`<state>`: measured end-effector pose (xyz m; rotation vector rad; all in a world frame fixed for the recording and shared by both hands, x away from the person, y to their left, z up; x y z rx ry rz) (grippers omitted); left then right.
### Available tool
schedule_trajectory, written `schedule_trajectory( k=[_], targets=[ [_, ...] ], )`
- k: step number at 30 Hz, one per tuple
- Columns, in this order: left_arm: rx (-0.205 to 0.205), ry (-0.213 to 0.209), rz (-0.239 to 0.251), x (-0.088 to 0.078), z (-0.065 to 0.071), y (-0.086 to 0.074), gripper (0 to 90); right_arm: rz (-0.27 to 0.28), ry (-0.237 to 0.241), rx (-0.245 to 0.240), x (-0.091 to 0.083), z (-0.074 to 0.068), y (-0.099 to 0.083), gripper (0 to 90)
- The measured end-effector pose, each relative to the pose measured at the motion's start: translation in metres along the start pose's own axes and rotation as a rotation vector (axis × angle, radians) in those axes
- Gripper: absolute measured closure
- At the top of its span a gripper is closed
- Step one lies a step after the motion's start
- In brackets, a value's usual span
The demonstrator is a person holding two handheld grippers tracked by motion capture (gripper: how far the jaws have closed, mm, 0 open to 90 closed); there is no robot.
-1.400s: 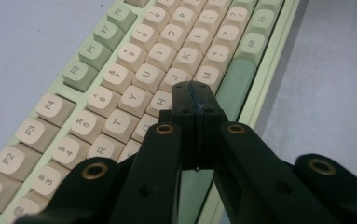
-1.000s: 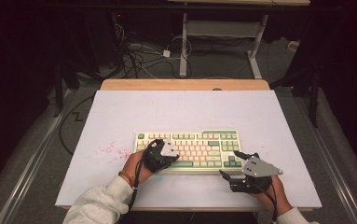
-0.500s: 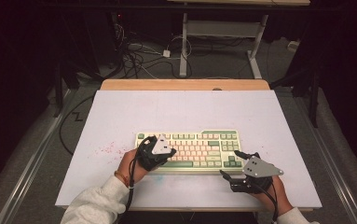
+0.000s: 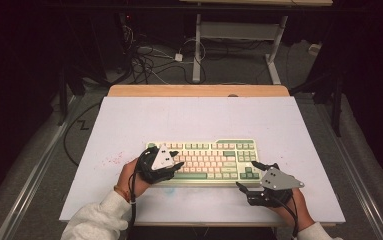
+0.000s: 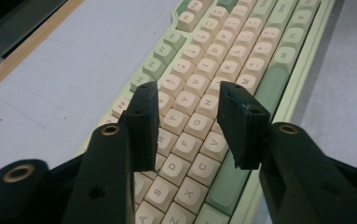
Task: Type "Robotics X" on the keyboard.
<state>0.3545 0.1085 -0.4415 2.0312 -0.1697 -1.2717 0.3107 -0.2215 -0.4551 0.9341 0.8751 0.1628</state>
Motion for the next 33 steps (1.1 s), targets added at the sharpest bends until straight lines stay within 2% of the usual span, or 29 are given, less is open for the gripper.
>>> schedule_trajectory(
  k=[1,3,4,5,7,9,12,15,18,22,27,33],
  targets=[
    [0.004,-0.001,0.005,-0.001,0.0,-0.001,55.9,0.0,0.0,0.0,0.0,0.0,0.0,21.4],
    [0.01,-0.011,0.019,-0.003,-0.001,-0.003,47.9,0.0,-0.001,0.0,0.0,0.0,0.0,21.3],
    [0.0,-0.008,0.027,-0.004,-0.001,-0.004,46.2,0.0,-0.001,0.001,0.0,0.001,0.0,21.4],
    [-0.009,0.013,0.031,-0.004,-0.002,-0.005,33.8,-0.002,-0.001,0.0,0.0,0.0,0.0,21.6],
    [-0.019,0.03,0.042,-0.006,-0.003,-0.009,33.8,-0.003,-0.001,0.001,0.0,0.0,0.0,21.6],
    [-0.042,0.044,0.046,-0.008,-0.005,-0.012,27.4,-0.005,-0.001,0.002,0.0,0.0,0.0,21.6],
    [-0.051,0.062,0.056,-0.01,-0.007,-0.018,22.3,-0.009,0.001,0.007,0.001,0.001,-0.001,21.5],
    [-0.046,0.085,0.058,-0.013,-0.007,-0.023,21.8,-0.011,0.002,0.009,0.001,0.001,-0.001,21.7],
    [-0.062,0.101,0.063,-0.017,-0.008,-0.03,17.7,-0.015,0.002,0.01,0.002,0.001,-0.001,21.7],
    [-0.067,0.112,0.078,-0.022,-0.008,-0.039,17.5,-0.015,0.002,0.009,0.002,0.001,-0.001,21.9],
    [-0.075,0.131,0.07,-0.029,-0.007,-0.051,17.5,-0.015,0.005,0.008,0.002,0.001,0.0,22.5],
    [-0.098,0.144,0.068,-0.036,-0.007,-0.065,17.5,-0.008,0.023,0.019,0.002,0.001,0.001,27.4]
  ],
)
Point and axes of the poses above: each handheld gripper's, and its own axes: x roughly forward along the jaws, y roughly out of its top, z roughly to its right, the point moved 2 cm from there along x, roughly forward along the jaws, and after that the axes turned 9 degrees about -z, right-handed, at the moved point
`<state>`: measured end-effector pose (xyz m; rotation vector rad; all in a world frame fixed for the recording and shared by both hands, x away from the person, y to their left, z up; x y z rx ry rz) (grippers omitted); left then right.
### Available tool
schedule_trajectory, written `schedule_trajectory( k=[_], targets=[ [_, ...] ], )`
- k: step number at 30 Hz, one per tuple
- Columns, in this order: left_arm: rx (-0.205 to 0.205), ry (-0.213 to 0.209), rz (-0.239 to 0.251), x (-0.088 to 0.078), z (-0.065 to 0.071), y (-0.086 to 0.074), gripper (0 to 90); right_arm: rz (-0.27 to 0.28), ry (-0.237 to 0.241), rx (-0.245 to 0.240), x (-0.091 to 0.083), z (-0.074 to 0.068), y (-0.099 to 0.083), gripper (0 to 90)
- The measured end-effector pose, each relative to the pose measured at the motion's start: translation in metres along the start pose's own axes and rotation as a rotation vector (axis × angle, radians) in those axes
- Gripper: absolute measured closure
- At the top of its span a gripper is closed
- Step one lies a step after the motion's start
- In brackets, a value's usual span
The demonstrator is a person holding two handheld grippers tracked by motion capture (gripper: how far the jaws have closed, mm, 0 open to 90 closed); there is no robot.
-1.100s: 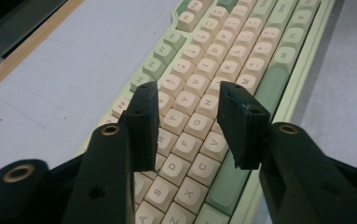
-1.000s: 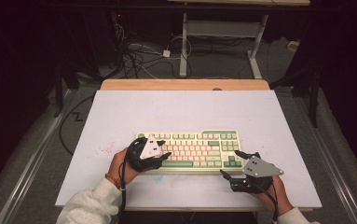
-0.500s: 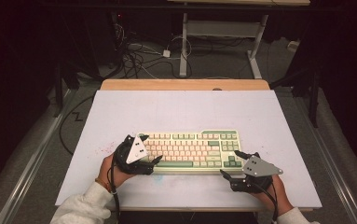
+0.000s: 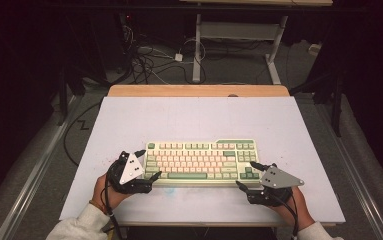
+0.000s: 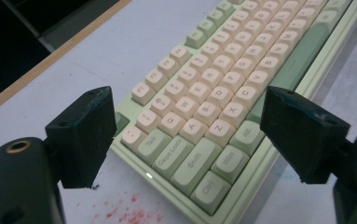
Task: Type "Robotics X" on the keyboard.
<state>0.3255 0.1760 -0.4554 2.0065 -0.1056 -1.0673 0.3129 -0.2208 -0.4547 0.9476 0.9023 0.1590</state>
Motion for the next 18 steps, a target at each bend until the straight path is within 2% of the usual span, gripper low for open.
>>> schedule_trajectory(
  k=[8,10,11,13,14,18],
  targets=[
    [-0.017,0.03,-0.013,-0.007,-0.001,-0.017,17.5,-0.013,0.014,-0.011,0.002,0.0,0.001,31.7],
    [-0.026,0.035,-0.019,-0.008,0.0,-0.022,17.5,-0.017,0.018,-0.017,0.003,0.0,0.002,35.0],
    [-0.029,0.032,-0.02,-0.008,0.0,-0.024,17.5,-0.02,0.03,-0.021,0.003,0.0,0.003,42.8],
    [-0.032,0.04,-0.031,-0.009,0.0,-0.028,17.5,-0.022,0.037,-0.023,0.004,0.001,0.004,45.2],
    [-0.036,0.046,-0.036,-0.01,0.0,-0.03,17.5,-0.035,0.064,-0.022,0.006,0.002,0.006,52.5],
    [-0.047,0.057,-0.063,-0.013,0.001,-0.037,17.6,-0.054,0.086,-0.033,0.01,0.003,0.012,70.8]
  ],
)
Point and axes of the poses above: each handheld gripper's, and its own axes: x roughly forward along the jaws, y roughly out of its top, z roughly to its right, the point moved 2 cm from there along x, roughly forward along the jaws, and after that the axes turned 9 degrees about -z, right-handed, at the moved point
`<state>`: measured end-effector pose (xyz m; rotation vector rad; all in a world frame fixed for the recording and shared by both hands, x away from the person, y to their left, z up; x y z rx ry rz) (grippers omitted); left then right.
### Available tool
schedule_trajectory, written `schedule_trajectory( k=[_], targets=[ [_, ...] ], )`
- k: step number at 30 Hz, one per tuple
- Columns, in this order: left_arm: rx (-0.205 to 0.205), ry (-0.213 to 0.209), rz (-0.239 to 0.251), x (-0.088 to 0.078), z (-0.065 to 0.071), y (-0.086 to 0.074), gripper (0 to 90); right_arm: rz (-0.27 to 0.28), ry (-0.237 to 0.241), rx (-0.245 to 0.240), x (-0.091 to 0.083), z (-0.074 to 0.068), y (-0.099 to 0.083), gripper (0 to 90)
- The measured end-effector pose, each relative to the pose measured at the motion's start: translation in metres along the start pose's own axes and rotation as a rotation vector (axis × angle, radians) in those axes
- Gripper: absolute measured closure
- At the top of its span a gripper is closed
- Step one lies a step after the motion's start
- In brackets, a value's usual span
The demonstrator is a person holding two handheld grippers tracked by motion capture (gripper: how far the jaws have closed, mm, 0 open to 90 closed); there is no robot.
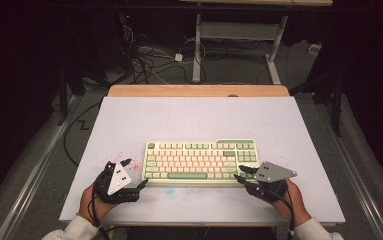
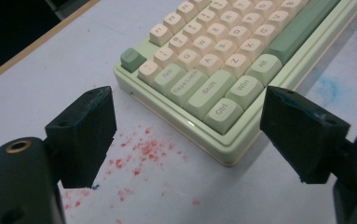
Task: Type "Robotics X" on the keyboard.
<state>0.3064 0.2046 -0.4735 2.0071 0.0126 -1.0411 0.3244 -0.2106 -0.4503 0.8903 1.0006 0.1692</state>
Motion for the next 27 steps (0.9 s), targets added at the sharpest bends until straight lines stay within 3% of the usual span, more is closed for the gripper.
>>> schedule_trajectory(
  k=[7,27],
  targets=[
    [-0.024,-0.006,0.001,-0.004,0.001,-0.005,17.6,-0.028,0.033,0.0,0.012,0.004,0.02,89.7],
    [-0.01,-0.011,-0.015,-0.001,0.001,-0.006,17.6,-0.101,0.069,-0.079,0.073,0.002,0.071,90.0]
  ],
)
Point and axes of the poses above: each handheld gripper's, and its own axes: x roughly forward along the jaws, y roughly out of its top, z roughly to its right, the point moved 2 cm from there along x, roughly forward along the jaws, and after that the axes turned 9 degrees about -z, right-handed, at the moved point
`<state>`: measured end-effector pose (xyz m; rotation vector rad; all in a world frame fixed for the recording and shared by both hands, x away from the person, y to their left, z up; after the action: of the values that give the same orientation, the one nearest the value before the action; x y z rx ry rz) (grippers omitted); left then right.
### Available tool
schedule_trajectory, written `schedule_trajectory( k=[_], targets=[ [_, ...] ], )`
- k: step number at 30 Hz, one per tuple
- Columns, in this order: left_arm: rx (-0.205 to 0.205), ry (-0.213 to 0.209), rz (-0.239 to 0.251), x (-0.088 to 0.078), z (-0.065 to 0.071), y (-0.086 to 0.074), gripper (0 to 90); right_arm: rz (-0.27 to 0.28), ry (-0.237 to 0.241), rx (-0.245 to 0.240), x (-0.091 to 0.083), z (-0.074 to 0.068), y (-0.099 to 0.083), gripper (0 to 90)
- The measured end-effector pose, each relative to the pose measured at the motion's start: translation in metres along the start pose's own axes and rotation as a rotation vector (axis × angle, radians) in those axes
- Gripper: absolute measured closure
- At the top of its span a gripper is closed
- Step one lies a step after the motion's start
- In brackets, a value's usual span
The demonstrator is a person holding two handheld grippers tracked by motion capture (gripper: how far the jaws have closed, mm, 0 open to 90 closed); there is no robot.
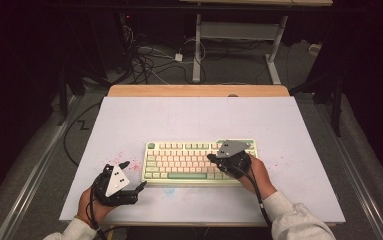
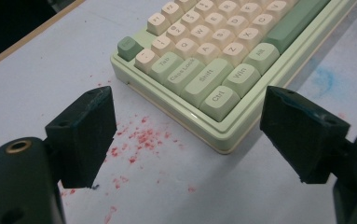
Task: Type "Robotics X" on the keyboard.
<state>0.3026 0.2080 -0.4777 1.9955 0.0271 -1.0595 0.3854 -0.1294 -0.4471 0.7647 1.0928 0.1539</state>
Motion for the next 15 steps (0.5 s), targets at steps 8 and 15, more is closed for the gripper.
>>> schedule_trajectory(
  k=[8,15],
  targets=[
    [0.007,-0.004,-0.003,0.001,0.001,0.0,17.6,-0.039,0.004,-0.004,0.018,0.002,0.007,90.0],
    [0.017,-0.009,-0.01,0.002,0.002,0.0,17.6,-0.089,-0.017,-0.017,0.029,0.003,0.008,90.0]
  ],
)
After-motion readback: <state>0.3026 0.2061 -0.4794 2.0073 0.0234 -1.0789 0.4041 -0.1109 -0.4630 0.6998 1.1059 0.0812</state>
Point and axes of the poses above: each handheld gripper's, and its own axes: x roughly forward along the jaws, y roughly out of its top, z roughly to its right, the point moved 2 cm from there along x, roughly forward along the jaws, and after that the axes turned 9 degrees about -z, right-handed, at the moved point
